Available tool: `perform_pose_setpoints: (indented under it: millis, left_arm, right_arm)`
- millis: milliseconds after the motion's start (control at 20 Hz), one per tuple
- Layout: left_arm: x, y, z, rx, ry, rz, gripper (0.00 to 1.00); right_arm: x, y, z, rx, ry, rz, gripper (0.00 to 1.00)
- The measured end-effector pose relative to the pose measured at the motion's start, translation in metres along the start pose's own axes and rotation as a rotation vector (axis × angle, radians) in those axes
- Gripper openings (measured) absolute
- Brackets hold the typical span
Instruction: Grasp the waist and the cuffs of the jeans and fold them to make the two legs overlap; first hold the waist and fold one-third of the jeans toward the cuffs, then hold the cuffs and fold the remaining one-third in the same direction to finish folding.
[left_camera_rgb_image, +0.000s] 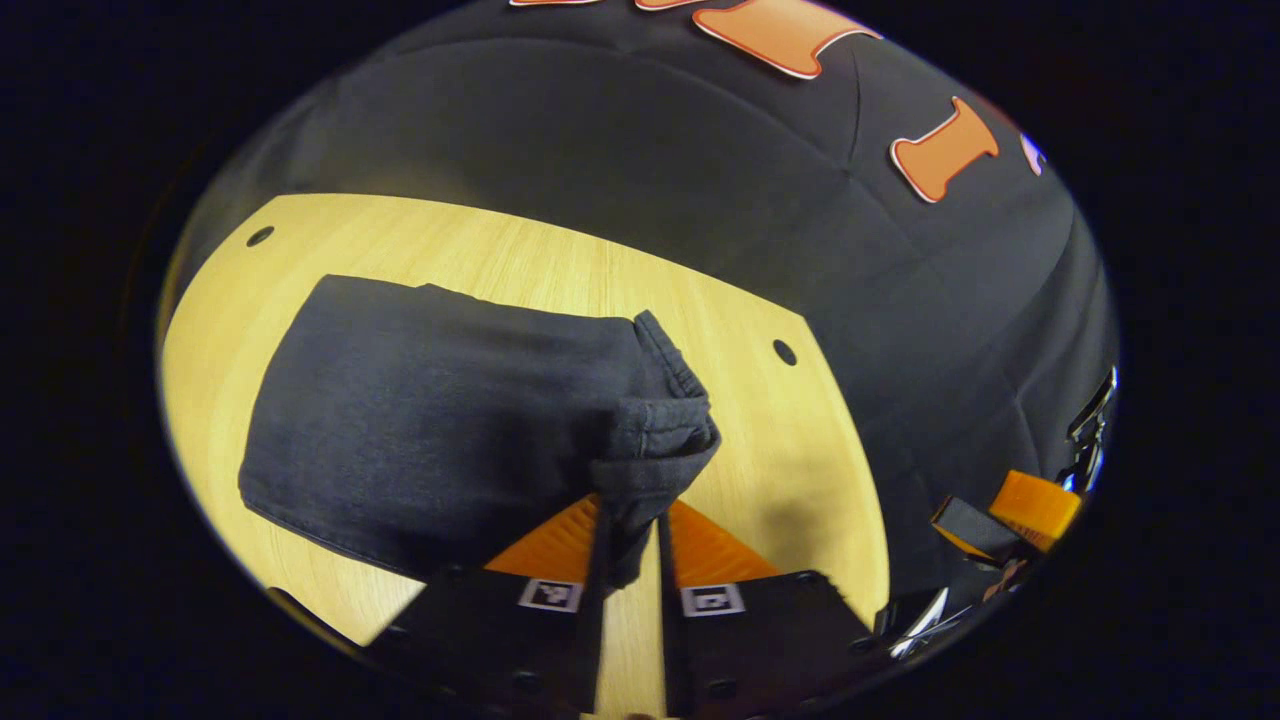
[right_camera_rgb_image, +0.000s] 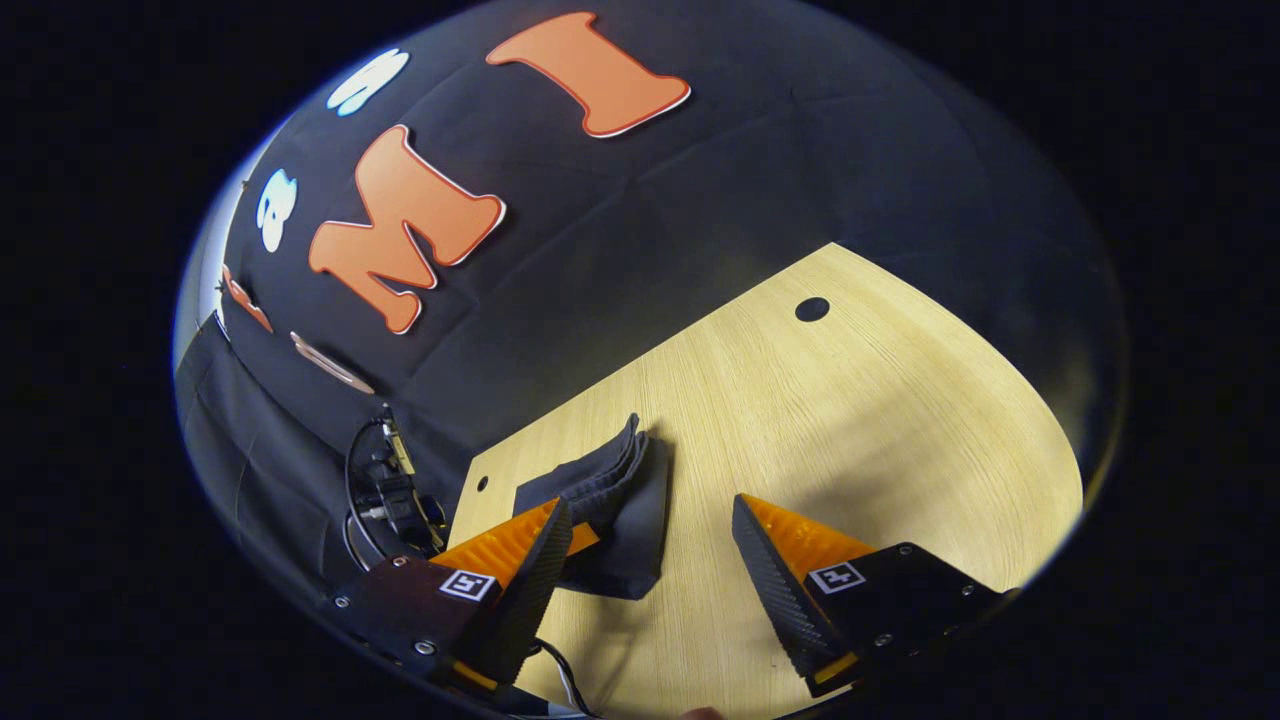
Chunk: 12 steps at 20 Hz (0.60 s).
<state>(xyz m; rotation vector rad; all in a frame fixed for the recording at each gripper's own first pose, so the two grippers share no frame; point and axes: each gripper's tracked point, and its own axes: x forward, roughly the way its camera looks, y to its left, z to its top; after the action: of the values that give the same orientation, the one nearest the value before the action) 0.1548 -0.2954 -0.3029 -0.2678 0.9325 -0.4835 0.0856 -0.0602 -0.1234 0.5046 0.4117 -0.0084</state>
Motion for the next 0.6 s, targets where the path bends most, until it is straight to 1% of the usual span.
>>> perform_pose_setpoints:
  millis: [50, 100, 150, 200, 250, 350, 450, 600]
  left_arm:
    - [-0.001, -0.007, -0.003, -0.015, 0.013, -0.038, 0.71]
    - [-0.021, -0.007, -0.011, -0.013, 0.012, -0.037, 1.0]
    - [-0.029, -0.005, -0.008, 0.013, -0.003, -0.021, 0.99]
    - [-0.039, -0.001, -0.003, 0.046, -0.028, 0.004, 0.95]
    - [-0.051, 0.003, 0.006, 0.075, -0.065, 0.033, 0.99]
    - [-0.083, 0.008, 0.021, 0.128, -0.137, 0.071, 0.99]
    - [-0.118, 0.013, 0.033, 0.169, -0.2, 0.093, 0.99]
    - [-0.172, 0.028, 0.059, 0.196, -0.312, 0.136, 0.98]
  right_arm:
    - [0.0, 0.001, -0.003, -0.003, 0.009, 0.0, 0.98]
    - [-0.002, 0.001, -0.005, -0.003, 0.019, 0.001, 0.98]
    - [-0.003, 0.004, -0.007, -0.005, 0.025, 0.004, 0.98]
    - [-0.004, 0.007, -0.008, -0.015, 0.028, 0.005, 0.98]
    - [-0.006, 0.01, -0.007, -0.035, 0.027, 0.0, 0.98]
    - [-0.011, 0.015, -0.004, -0.09, 0.016, -0.014, 0.98]
    - [-0.017, 0.024, 0.002, -0.143, -0.004, -0.03, 0.98]
    - [-0.025, 0.046, 0.015, -0.235, -0.057, -0.048, 0.98]
